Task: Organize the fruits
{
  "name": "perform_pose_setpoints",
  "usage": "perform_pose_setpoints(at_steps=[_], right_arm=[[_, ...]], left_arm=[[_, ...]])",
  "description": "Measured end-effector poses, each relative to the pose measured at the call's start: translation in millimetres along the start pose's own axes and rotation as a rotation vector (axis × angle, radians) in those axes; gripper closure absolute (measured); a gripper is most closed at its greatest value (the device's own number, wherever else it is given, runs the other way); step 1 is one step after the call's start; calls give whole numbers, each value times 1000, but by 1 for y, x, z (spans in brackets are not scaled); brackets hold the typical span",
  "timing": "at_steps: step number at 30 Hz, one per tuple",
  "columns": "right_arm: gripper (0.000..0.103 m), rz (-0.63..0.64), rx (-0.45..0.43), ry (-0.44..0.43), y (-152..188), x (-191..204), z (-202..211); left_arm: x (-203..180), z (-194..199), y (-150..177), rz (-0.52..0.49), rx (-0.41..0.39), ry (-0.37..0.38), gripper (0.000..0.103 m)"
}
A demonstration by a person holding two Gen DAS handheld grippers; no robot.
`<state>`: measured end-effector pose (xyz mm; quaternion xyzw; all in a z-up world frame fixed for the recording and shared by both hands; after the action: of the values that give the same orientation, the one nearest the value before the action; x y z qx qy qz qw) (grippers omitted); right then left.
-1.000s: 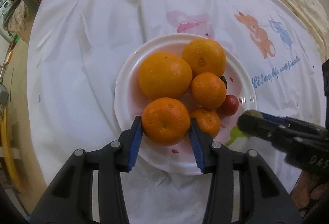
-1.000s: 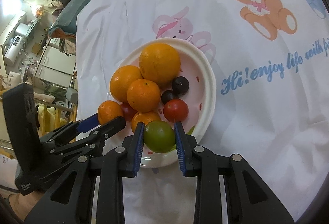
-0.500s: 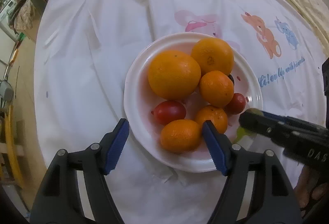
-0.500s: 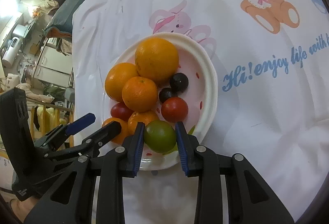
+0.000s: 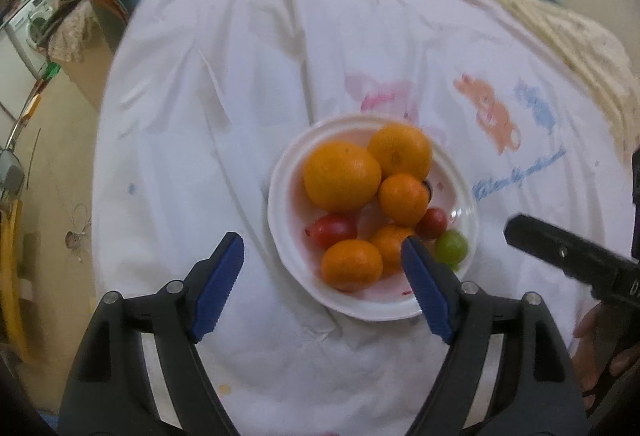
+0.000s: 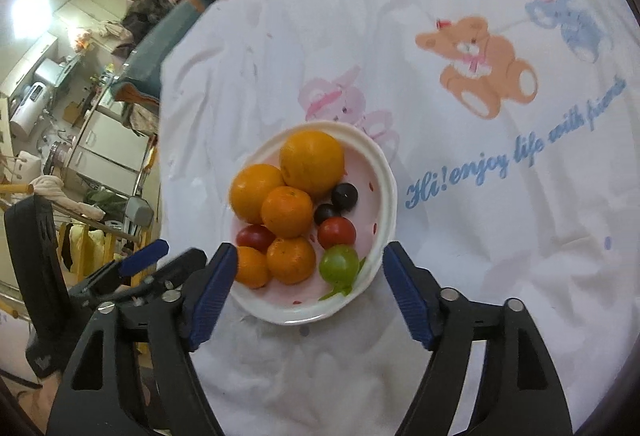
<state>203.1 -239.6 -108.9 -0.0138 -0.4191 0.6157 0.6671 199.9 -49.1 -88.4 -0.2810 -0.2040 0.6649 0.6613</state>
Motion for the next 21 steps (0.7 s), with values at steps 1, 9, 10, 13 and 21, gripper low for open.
perform_pose_setpoints(at_steps=[1, 9, 10, 13, 21], right_arm=[[19, 9, -12, 3, -1, 1, 5], [14, 81, -88, 33, 13, 14, 48], [14, 91, -96, 39, 16, 15, 52], [10, 113, -120, 56, 24, 18, 64], [1, 131, -170, 91, 48, 29, 89]], left_arm=[[2, 4, -1, 9, -12, 1, 25], [17, 50, 10, 17, -88, -28, 25], [18, 55, 12, 22, -93, -27, 25], [23, 71, 21, 47, -103, -14, 15], [32, 109, 50, 56, -170, -34, 7]])
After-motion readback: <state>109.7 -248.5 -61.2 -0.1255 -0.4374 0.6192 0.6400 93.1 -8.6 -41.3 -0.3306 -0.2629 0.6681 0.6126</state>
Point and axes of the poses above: each gripper's, at about its wrist camera, not at the fingertips, and z roughly against the way its jaws point, x to its left, y to its underside, the point moved 6 cm from there along -z, roughly the way its jaws point, and after that the axes turned 12 degrees about -x, right-handed, at the moved point
